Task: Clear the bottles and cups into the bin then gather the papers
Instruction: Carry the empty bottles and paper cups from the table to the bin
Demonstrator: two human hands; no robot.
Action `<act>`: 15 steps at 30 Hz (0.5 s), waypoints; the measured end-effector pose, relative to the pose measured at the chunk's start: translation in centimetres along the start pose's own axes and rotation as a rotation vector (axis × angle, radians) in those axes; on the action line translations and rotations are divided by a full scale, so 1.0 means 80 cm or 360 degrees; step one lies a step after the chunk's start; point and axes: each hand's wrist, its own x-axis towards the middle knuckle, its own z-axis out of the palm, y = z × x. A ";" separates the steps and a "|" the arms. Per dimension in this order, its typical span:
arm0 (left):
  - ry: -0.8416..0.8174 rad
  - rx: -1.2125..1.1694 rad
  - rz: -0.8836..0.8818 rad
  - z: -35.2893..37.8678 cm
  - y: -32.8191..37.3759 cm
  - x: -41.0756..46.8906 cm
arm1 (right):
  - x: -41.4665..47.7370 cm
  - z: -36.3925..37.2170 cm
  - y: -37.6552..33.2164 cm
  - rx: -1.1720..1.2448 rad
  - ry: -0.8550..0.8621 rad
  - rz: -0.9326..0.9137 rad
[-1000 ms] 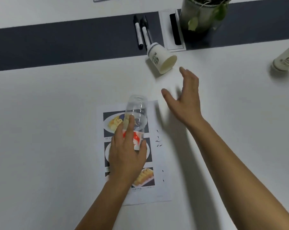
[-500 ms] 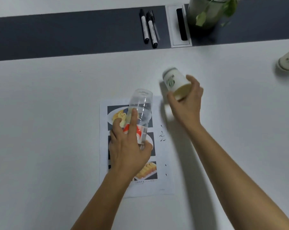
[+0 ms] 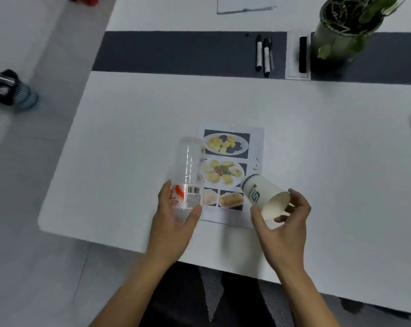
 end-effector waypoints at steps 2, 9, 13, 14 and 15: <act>0.0150 -0.0094 -0.0050 -0.029 -0.007 -0.046 | -0.025 0.000 -0.015 -0.0009 -0.0158 -0.0066; 0.0542 -0.0408 -0.0011 -0.143 -0.026 -0.157 | -0.110 0.036 -0.086 -0.0053 -0.0404 -0.0351; 0.0772 -0.0521 0.0112 -0.244 -0.069 -0.190 | -0.175 0.082 -0.123 0.0031 -0.0415 -0.0508; 0.0818 -0.0565 0.0113 -0.270 -0.090 -0.197 | -0.193 0.101 -0.129 0.0051 -0.0429 -0.0532; 0.0861 -0.0606 0.0114 -0.297 -0.114 -0.203 | -0.212 0.122 -0.136 0.0064 -0.0446 -0.0553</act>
